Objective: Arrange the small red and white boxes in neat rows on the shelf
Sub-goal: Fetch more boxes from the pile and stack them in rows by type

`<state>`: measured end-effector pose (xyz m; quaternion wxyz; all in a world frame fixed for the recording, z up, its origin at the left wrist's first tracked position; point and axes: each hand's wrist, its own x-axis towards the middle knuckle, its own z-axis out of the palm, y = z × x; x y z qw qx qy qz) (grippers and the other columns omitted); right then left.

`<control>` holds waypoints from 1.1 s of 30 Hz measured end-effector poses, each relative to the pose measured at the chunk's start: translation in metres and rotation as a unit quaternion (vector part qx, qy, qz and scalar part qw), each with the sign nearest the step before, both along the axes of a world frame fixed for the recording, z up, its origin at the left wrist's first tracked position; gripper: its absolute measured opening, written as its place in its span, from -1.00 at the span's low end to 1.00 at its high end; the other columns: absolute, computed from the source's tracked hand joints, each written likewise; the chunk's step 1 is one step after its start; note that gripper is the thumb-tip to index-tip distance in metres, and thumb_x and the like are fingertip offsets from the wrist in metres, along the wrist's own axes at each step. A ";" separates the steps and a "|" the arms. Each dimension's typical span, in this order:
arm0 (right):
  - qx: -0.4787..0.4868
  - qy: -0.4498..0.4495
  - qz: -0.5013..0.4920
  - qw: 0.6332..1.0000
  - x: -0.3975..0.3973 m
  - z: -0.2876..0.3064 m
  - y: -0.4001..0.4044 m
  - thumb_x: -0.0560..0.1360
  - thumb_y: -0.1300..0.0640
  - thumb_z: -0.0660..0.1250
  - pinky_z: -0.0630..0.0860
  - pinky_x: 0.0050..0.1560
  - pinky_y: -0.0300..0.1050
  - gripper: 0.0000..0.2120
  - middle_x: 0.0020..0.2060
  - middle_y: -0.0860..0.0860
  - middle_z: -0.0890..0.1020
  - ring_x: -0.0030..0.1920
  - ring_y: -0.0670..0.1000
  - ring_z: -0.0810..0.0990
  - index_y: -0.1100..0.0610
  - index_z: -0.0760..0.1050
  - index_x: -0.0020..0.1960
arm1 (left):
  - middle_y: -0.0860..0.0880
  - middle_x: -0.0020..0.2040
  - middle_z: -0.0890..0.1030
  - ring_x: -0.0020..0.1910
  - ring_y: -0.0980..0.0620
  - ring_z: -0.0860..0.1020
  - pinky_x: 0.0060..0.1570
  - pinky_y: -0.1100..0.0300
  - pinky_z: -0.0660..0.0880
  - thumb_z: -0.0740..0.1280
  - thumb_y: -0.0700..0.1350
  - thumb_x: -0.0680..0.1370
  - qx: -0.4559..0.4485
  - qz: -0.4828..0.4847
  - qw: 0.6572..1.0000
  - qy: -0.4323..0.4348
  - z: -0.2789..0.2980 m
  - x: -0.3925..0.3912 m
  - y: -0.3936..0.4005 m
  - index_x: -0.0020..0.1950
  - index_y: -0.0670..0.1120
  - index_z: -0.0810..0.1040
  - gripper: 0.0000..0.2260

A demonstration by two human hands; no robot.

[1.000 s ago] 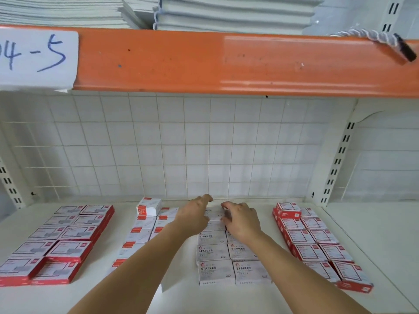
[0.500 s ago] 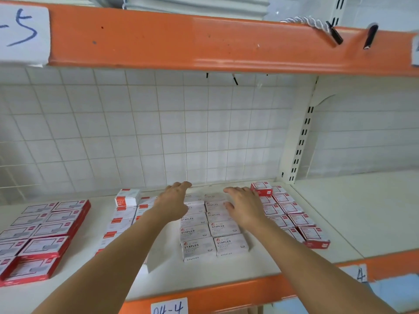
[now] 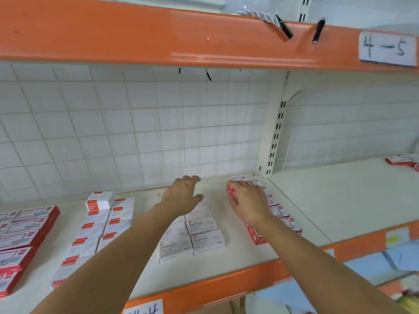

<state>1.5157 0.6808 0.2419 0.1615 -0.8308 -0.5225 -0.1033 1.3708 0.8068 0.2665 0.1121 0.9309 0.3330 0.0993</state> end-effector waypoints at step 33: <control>-0.053 0.015 -0.368 0.928 0.402 -0.006 -0.438 0.60 -0.07 0.12 0.33 0.26 -0.01 -0.57 0.29 0.02 0.49 0.31 0.08 0.39 0.02 0.27 0.43 | -0.03 0.45 0.28 0.40 -0.04 0.27 0.31 0.08 0.31 0.10 0.16 0.61 -0.007 -0.356 0.935 0.009 -0.021 0.492 -0.350 0.48 0.01 0.23 -0.53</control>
